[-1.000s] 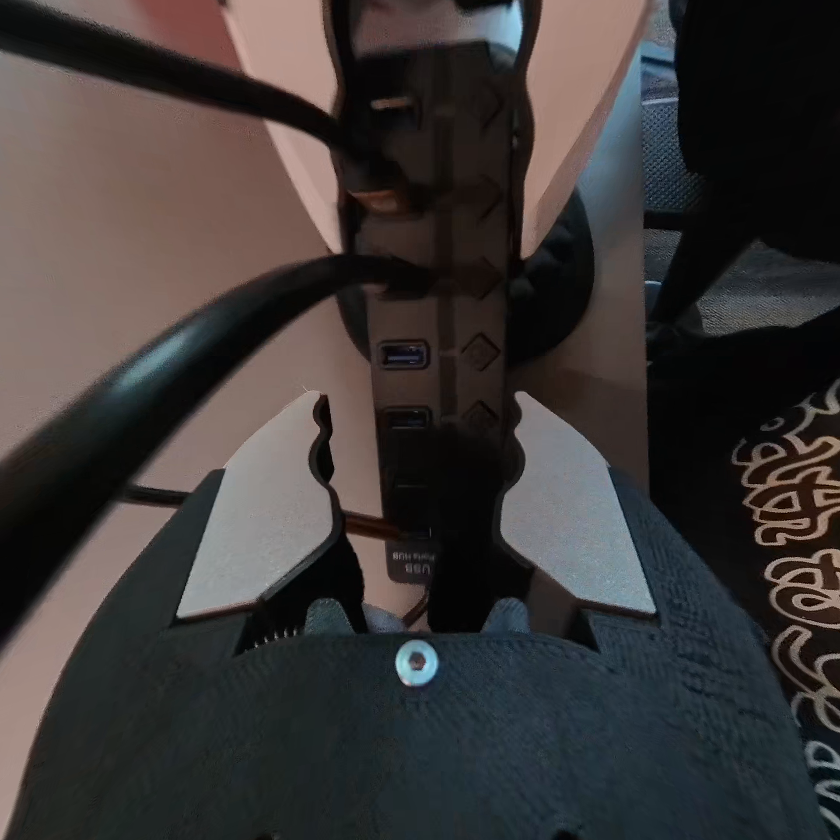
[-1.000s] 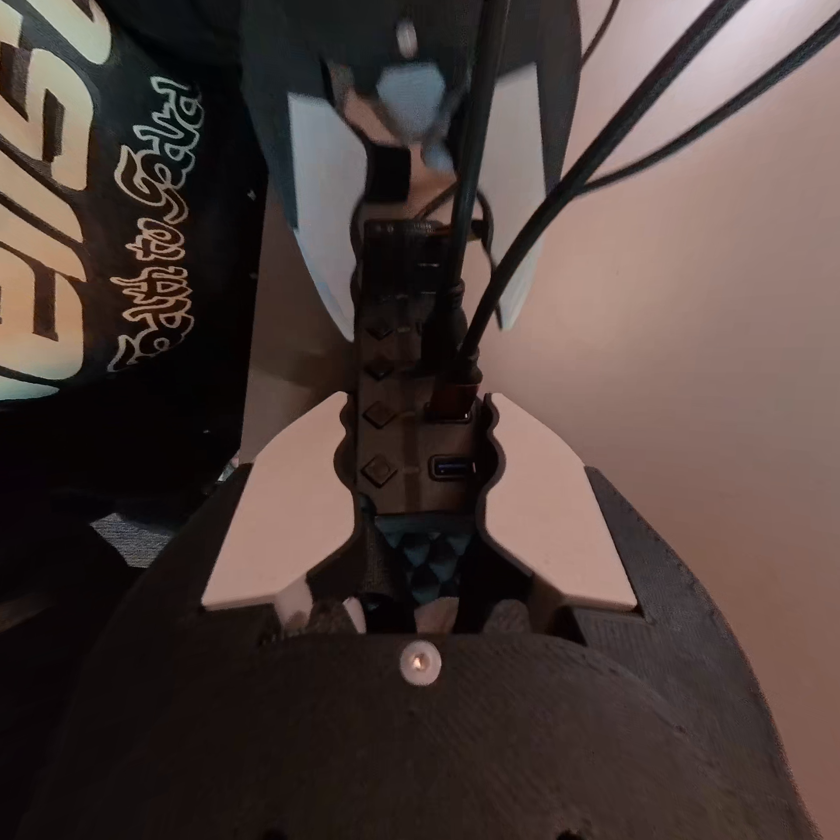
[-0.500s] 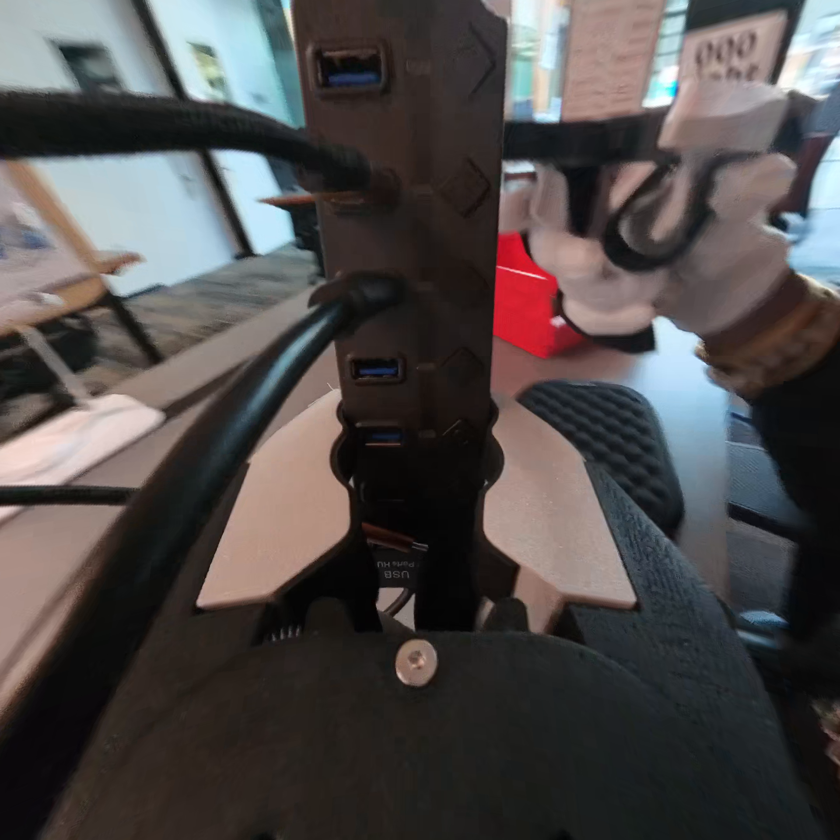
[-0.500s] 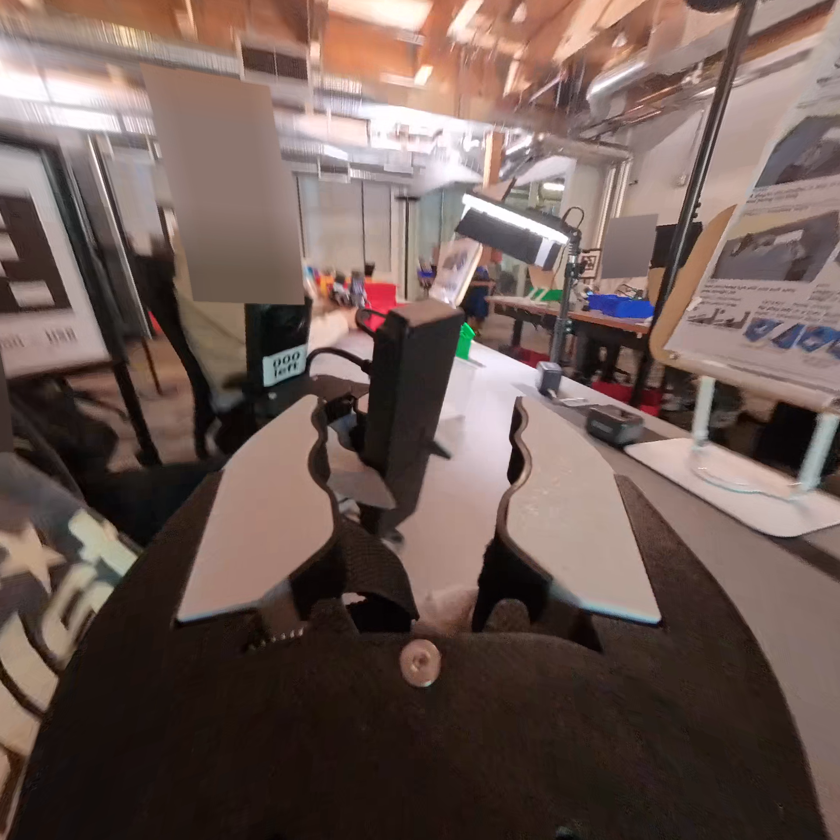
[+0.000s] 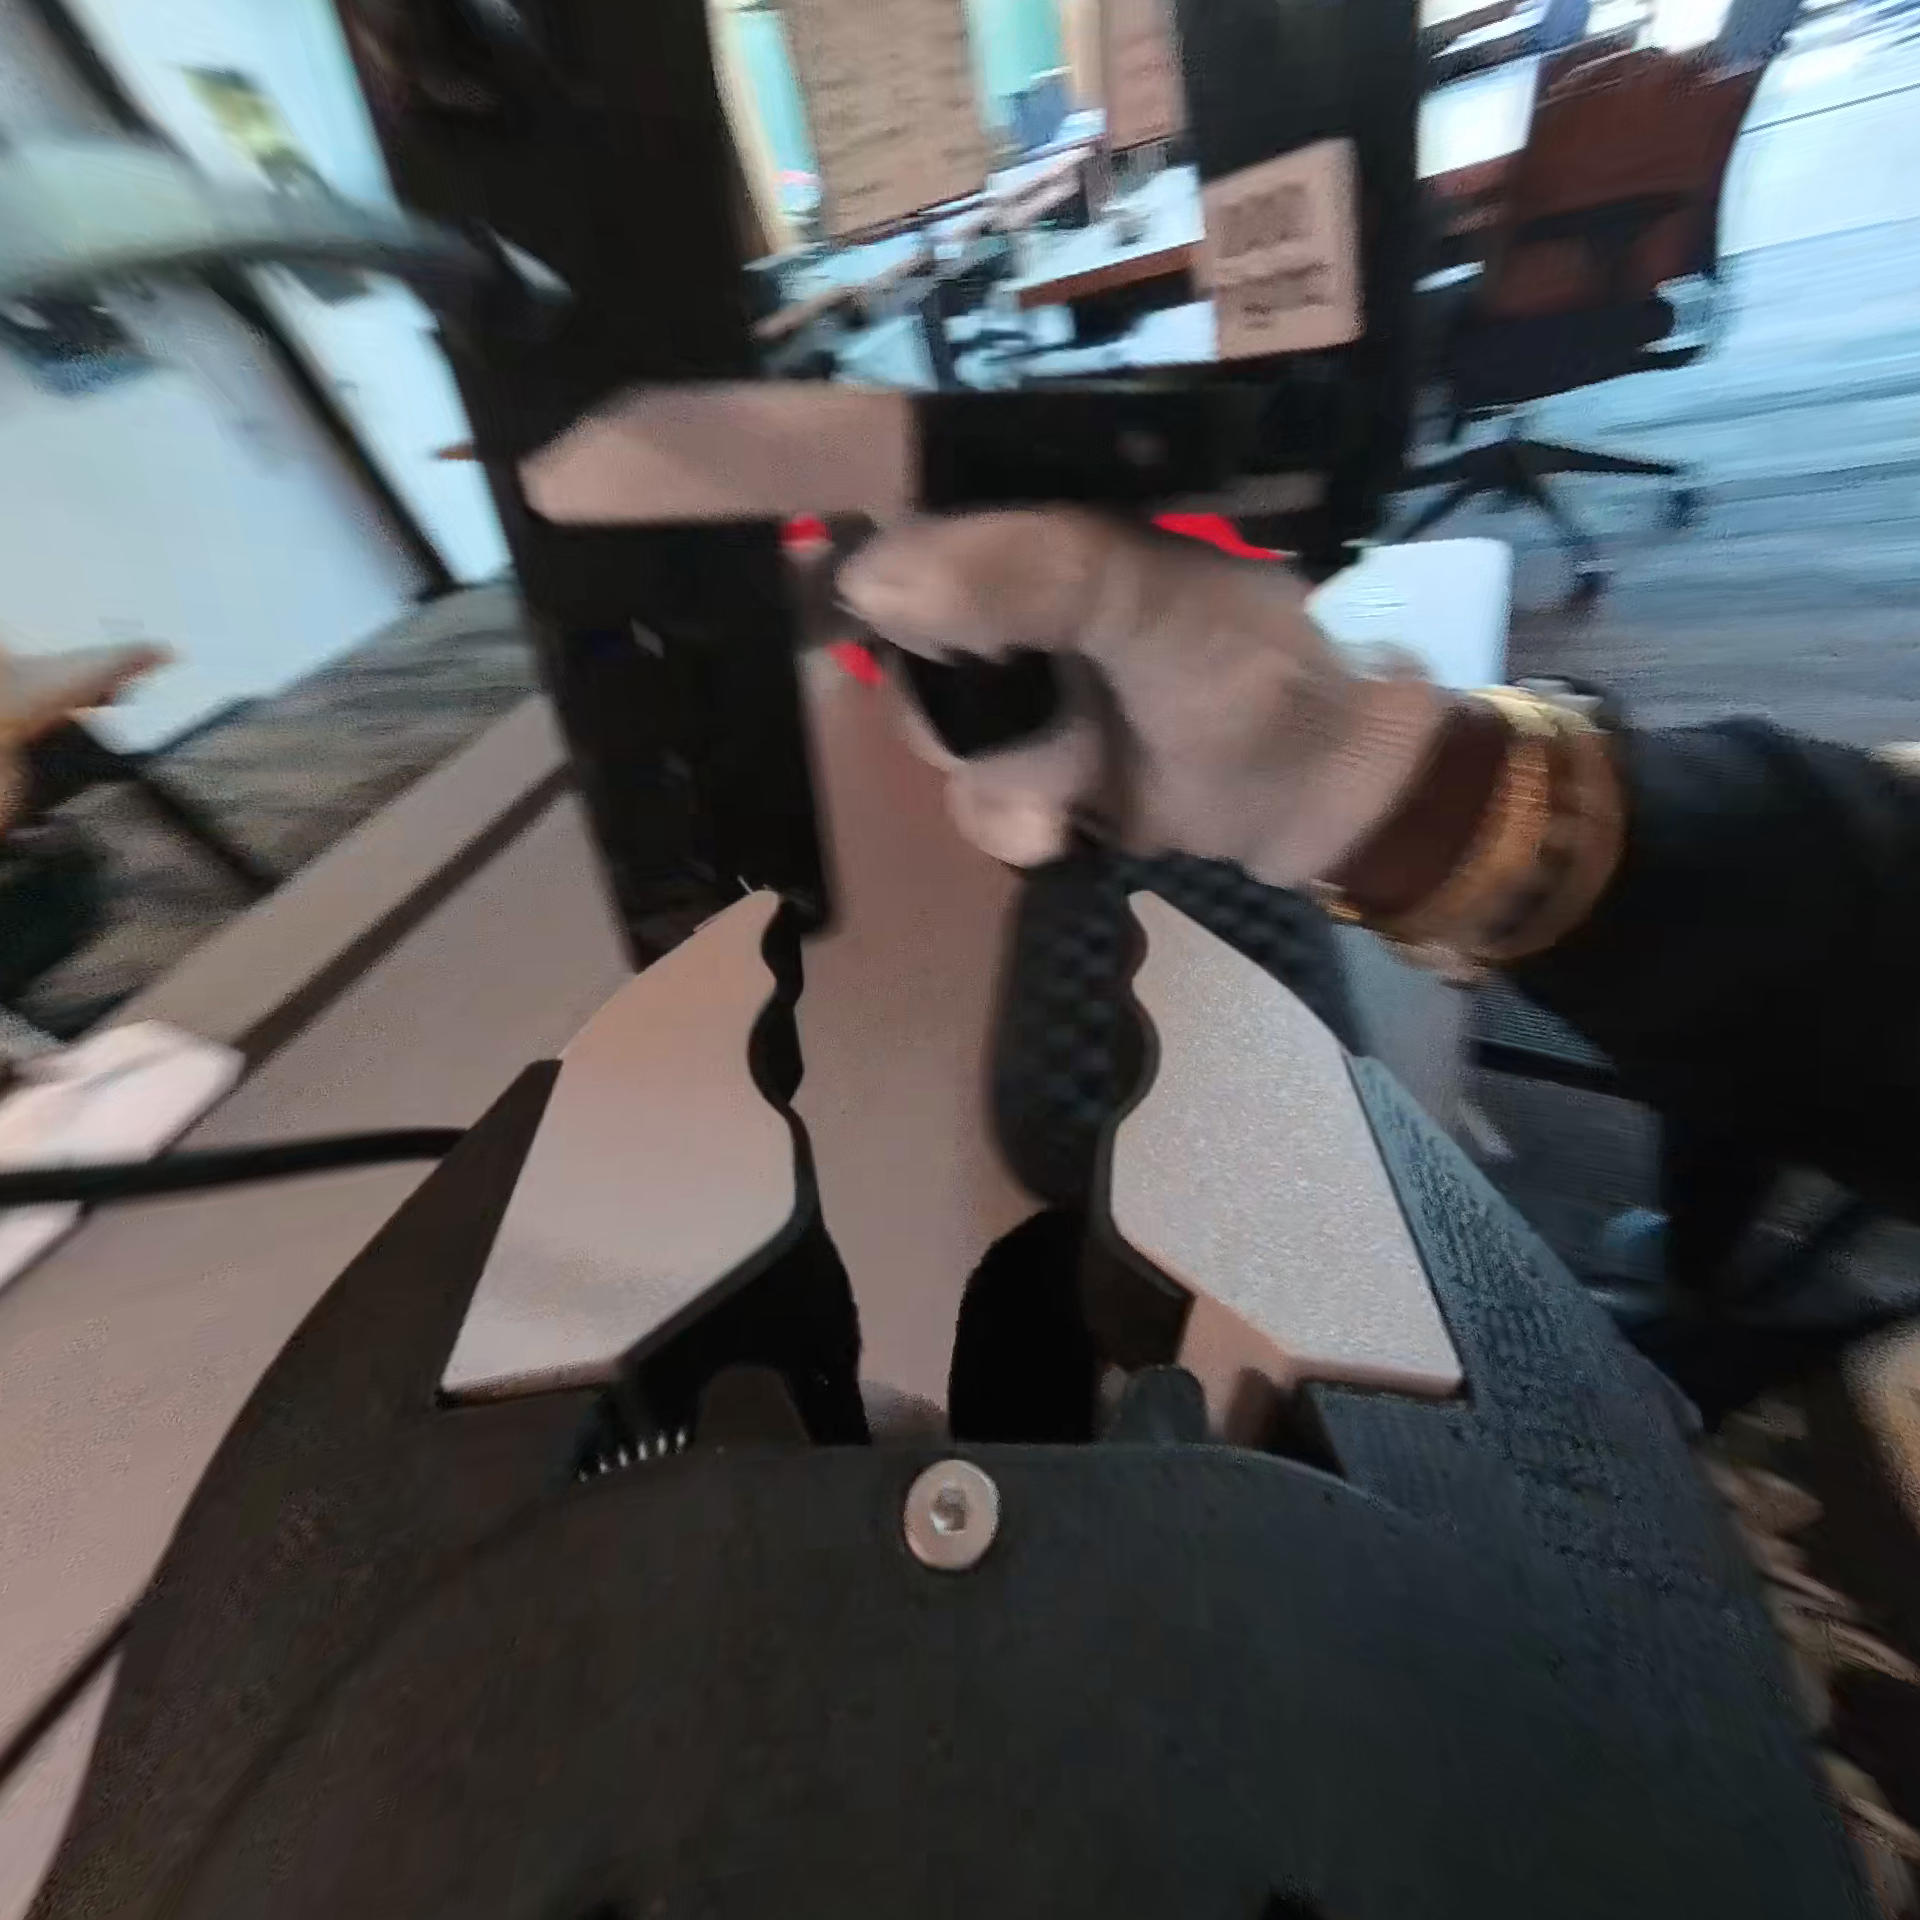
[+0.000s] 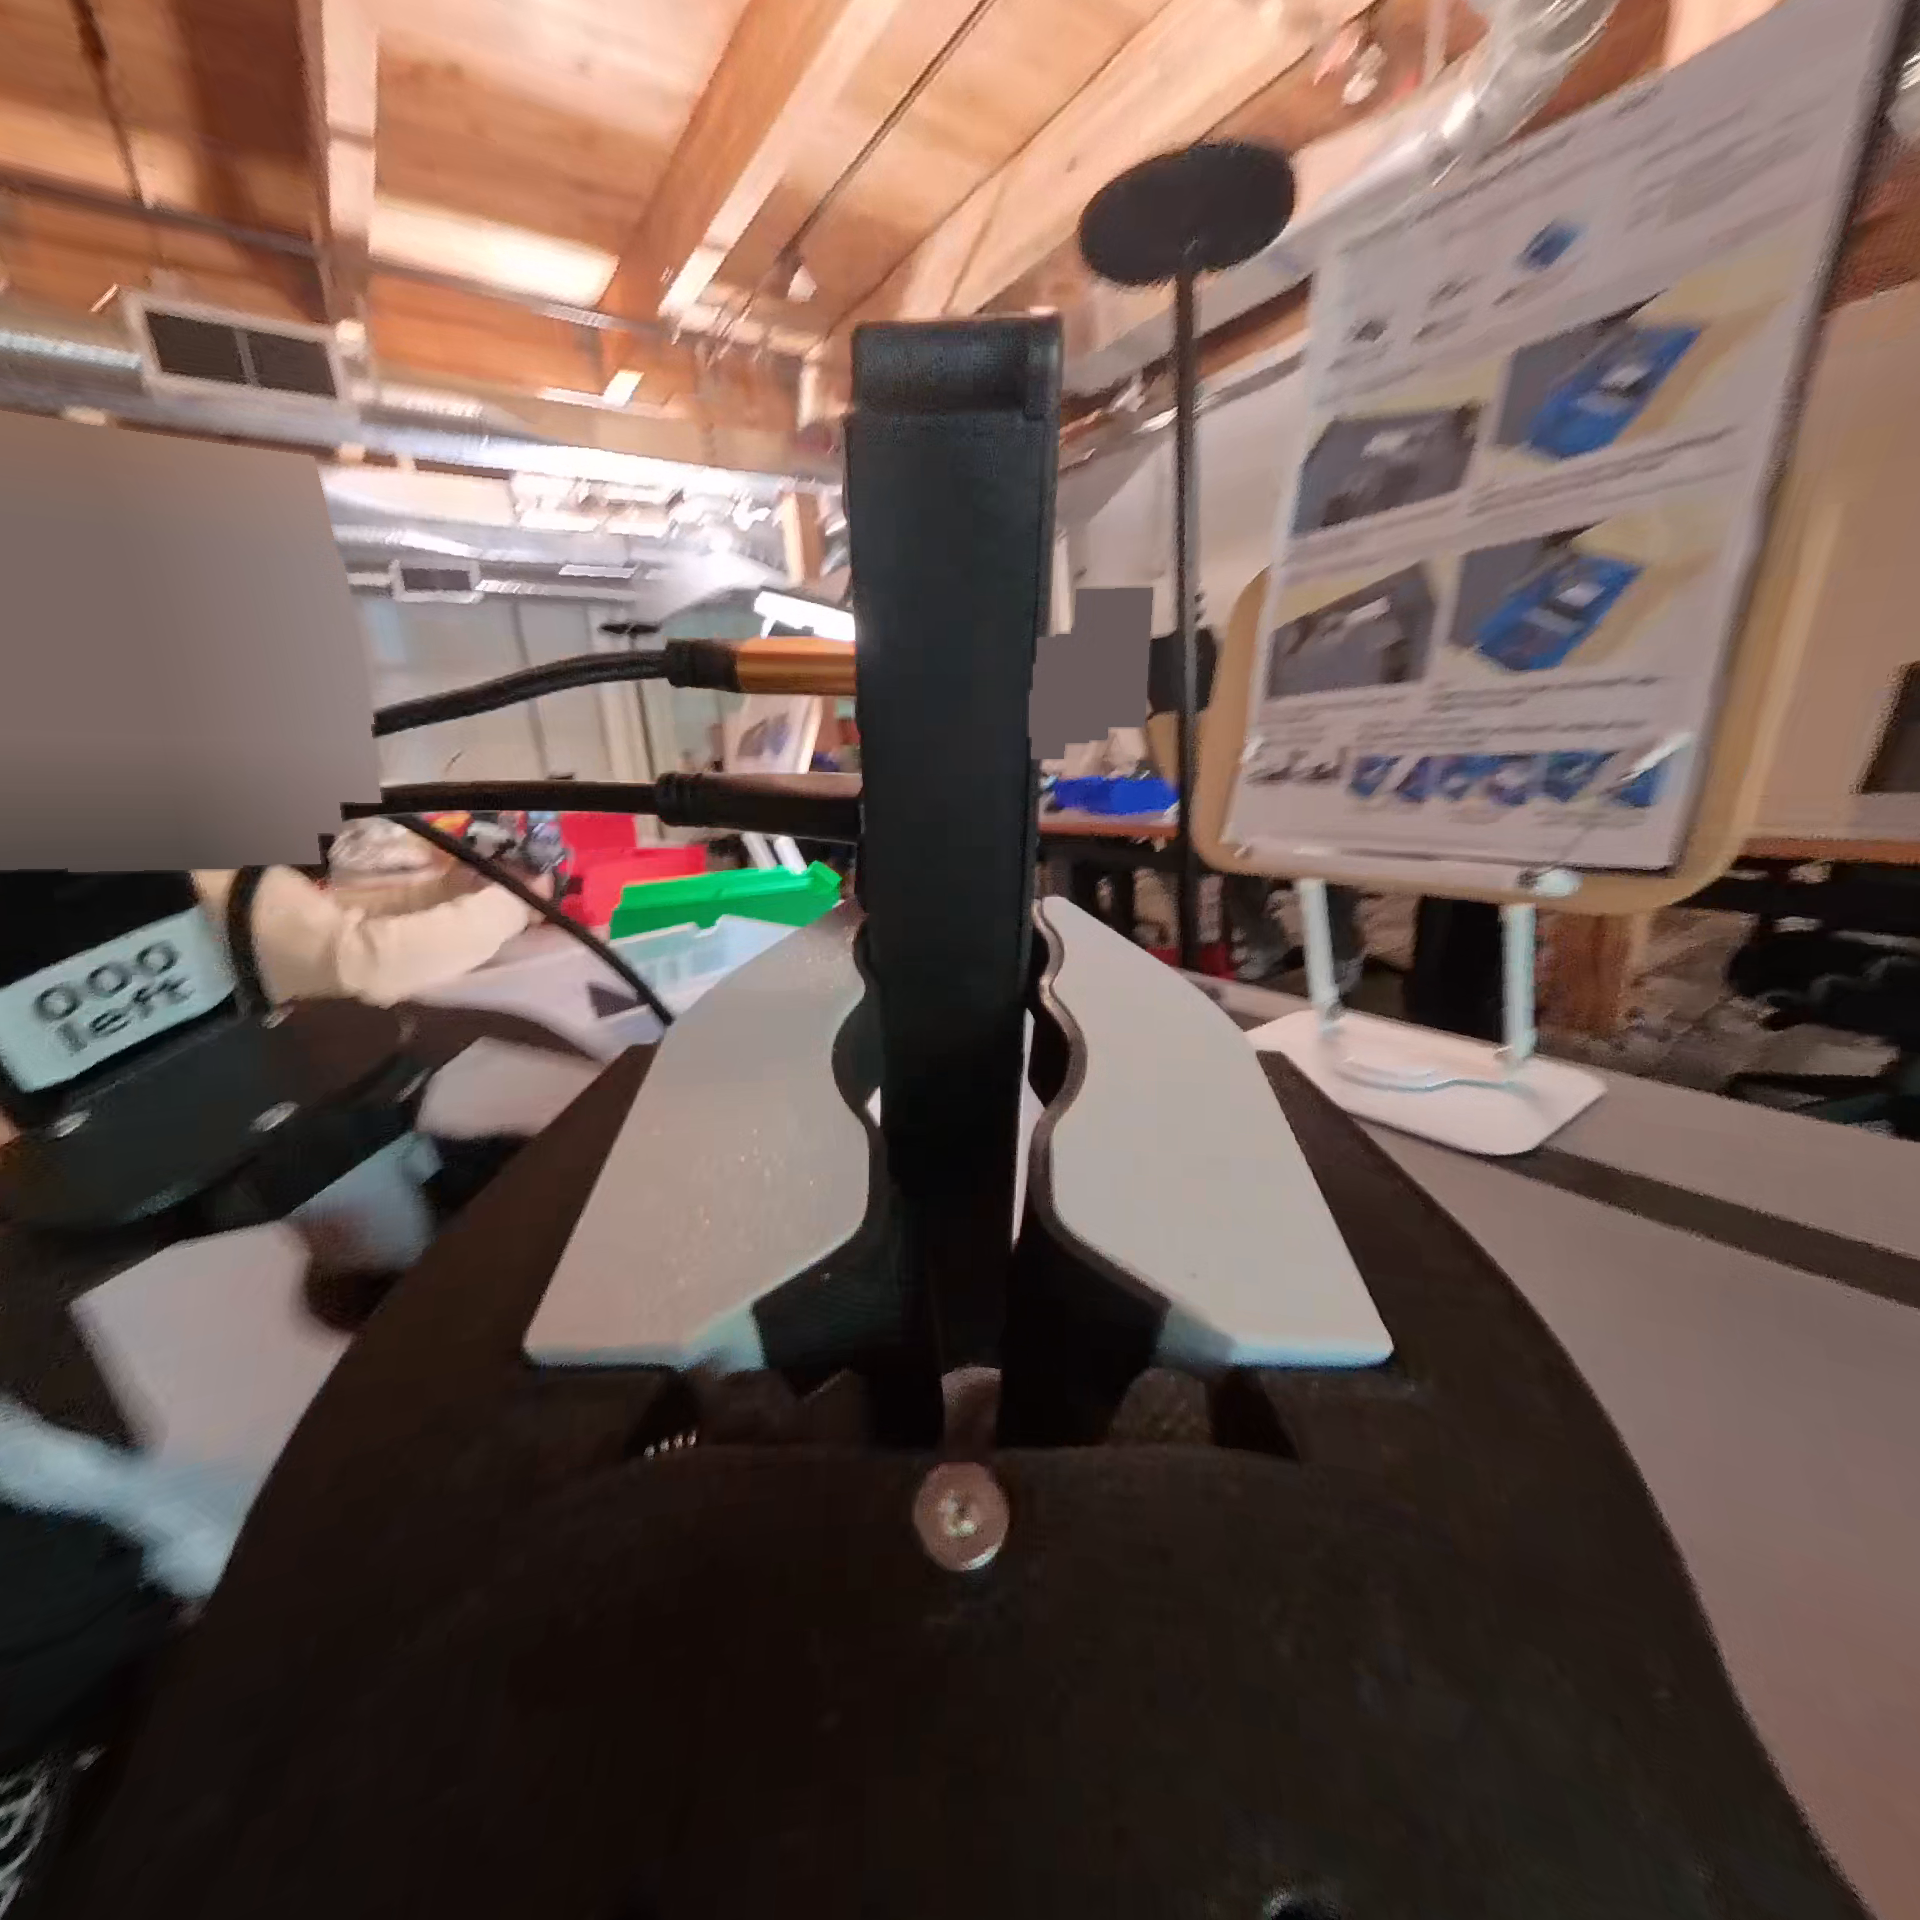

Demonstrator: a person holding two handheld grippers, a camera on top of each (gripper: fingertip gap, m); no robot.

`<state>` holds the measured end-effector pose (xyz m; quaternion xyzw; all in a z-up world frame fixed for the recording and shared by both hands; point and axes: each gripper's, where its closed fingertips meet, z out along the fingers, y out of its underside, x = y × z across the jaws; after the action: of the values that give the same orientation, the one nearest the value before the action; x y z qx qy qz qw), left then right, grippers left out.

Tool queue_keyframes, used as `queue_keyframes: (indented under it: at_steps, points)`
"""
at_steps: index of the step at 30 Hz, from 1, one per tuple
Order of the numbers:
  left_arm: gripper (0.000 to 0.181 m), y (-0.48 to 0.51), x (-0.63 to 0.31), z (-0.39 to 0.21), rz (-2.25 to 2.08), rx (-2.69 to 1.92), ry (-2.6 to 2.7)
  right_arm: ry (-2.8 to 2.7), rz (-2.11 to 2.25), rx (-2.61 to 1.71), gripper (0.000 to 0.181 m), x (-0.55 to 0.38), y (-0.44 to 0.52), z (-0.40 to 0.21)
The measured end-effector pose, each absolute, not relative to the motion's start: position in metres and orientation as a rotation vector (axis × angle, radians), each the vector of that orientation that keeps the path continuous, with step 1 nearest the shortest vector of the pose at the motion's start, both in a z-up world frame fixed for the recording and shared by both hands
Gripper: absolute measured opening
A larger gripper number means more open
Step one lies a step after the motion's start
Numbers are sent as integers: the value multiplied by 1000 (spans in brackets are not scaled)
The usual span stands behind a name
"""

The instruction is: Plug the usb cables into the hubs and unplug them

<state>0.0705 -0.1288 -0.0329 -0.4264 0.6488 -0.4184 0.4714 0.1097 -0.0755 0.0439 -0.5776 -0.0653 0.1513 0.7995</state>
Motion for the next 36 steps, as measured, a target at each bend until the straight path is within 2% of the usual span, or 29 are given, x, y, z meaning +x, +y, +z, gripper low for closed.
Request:
queue_keyframes:
  at_steps: [5, 9, 11, 12, 14, 17, 19, 20, 21, 22, 24, 31, 36]
  points:
    - [42, -216, 30, -34, -1363, -657, 1858, -42, 259, -1119, 24, 154, -112, 77]
    - [38, -242, -27, -3, -1643, -284, 1788, 16, 211, -1041, 24, 181, -144, 99]
    - [37, -231, -44, 14, -1731, -245, 1648, 32, 153, -1022, 24, 193, -155, 105]
    - [38, -212, -40, 21, -1706, -338, 1539, 35, 141, -1016, 24, 197, -159, 106]
    - [54, -152, -16, 14, -1524, -670, 1343, 51, 163, -988, 24, 201, -166, 110]
    - [80, -95, 12, -47, -1312, -1168, 1383, 48, 192, -965, 24, 202, -171, 114]
    - [81, -83, 24, -101, -1187, -1487, 1506, 36, 190, -968, 24, 200, -170, 115]
    - [77, -82, 28, -121, -1135, -1562, 1567, 26, 196, -967, 24, 197, -170, 115]
    - [55, -84, 32, -133, -1127, -1578, 1611, 11, 212, -968, 24, 194, -169, 116]
    - [23, -89, 35, -140, -1164, -1576, 1650, -14, 235, -975, 24, 189, -168, 115]
    - [3, -90, 39, -130, -1252, -1523, 1634, -75, 293, -1017, 24, 179, -164, 112]
    - [0, -72, 22, -18, -1350, -1077, 1447, -458, 487, -1187, 25, 124, -146, 75]
    - [0, -96, 13, 30, -1413, -790, 1576, -876, 248, -1190, 25, 69, -135, 33]
